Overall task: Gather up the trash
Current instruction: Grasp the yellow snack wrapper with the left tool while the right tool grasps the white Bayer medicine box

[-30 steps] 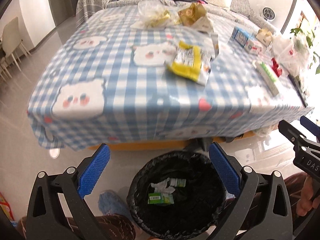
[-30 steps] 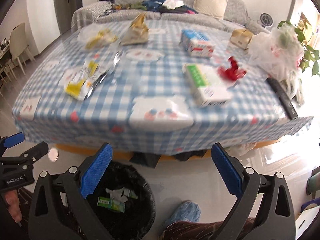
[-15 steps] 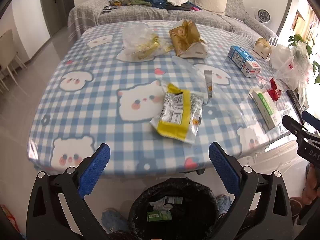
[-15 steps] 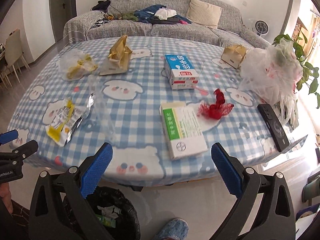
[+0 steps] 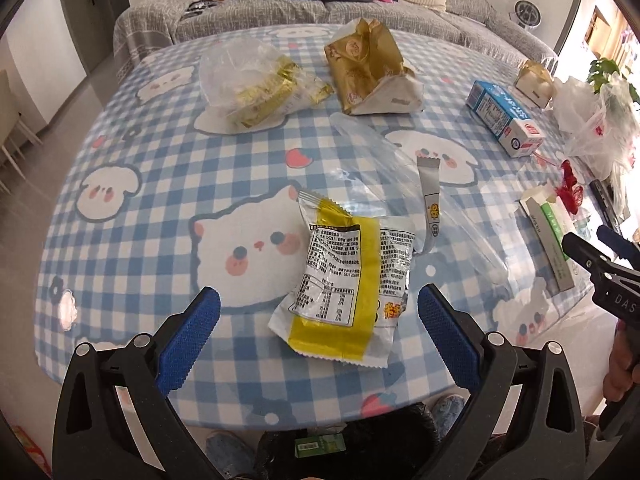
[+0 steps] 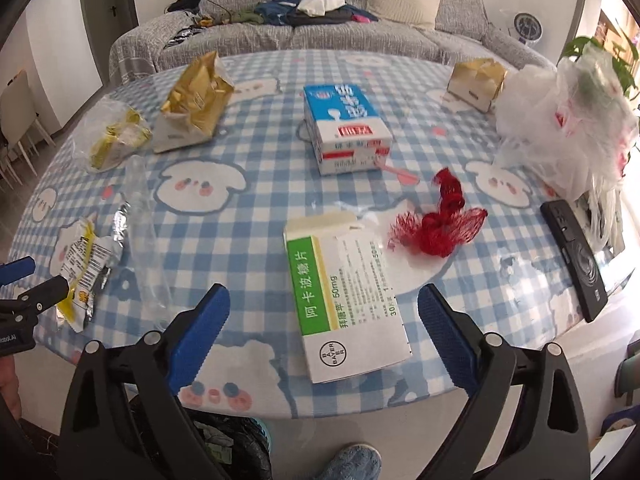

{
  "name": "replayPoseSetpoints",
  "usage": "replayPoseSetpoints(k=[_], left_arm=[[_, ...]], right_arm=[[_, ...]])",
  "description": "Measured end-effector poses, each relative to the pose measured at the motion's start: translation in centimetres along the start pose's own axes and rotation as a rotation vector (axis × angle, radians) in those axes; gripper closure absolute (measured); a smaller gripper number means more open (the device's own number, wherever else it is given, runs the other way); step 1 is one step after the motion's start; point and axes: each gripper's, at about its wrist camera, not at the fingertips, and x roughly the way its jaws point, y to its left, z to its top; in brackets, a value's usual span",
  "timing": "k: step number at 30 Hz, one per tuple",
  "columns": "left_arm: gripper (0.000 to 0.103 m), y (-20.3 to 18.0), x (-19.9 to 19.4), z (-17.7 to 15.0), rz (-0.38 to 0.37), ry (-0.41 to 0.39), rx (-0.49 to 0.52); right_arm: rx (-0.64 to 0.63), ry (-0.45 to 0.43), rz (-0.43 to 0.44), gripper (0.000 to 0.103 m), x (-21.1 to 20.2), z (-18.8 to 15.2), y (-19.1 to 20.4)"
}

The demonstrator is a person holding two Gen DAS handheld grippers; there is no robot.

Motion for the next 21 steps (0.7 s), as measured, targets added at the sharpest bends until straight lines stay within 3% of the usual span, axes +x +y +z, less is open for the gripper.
replayPoseSetpoints(k=[6, 15, 21], left_arm=[[0.006, -0.2, 2.2, 0.3, 0.007, 0.029, -0.006], [0.008, -0.5, 3.9, 0.4, 0.024, 0.049, 0.007], [0.019, -1.1, 3.8, 0.3, 0.046, 0.038, 0.033]], right_arm=[[0.005, 0.054, -0.015, 0.012, 1.7, -0.3, -0.6], [0.012, 0.097, -0.014, 0.023, 3.2, -0.3, -0.7], [0.009, 0.107, -0.009, 0.029, 3.5, -0.3, -0.4]])
